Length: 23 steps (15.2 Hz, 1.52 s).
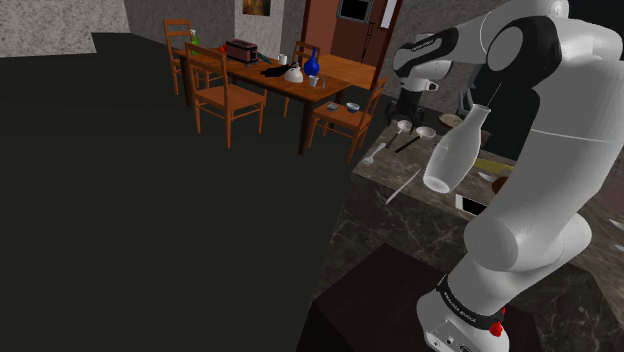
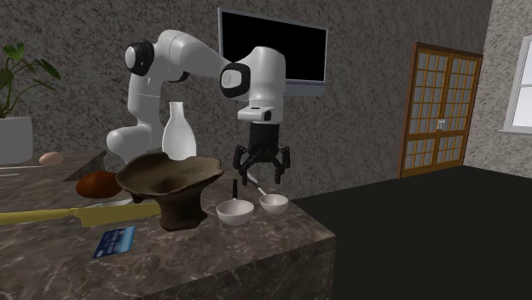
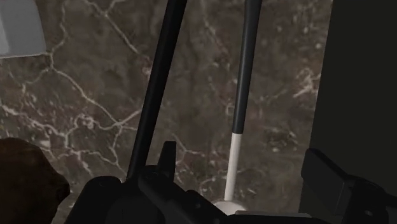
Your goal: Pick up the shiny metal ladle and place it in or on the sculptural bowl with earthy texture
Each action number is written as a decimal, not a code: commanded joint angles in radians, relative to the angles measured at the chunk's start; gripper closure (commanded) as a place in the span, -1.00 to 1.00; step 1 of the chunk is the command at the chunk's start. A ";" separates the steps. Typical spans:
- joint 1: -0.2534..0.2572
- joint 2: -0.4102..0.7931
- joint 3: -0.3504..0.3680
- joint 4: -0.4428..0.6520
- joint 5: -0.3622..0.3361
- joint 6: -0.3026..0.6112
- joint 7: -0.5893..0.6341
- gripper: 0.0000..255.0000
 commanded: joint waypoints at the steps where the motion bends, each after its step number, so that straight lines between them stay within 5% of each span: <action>1: -0.002 0.007 0.000 -0.018 0.002 0.025 -0.001 -1.00; 10: -0.003 0.013 0.000 -0.031 0.003 0.045 -0.002 -1.00; 11: -0.003 0.013 0.000 -0.031 0.003 0.045 -0.002 1.00; 23: -0.002 0.000 -0.001 -0.007 0.000 0.008 -0.002 1.00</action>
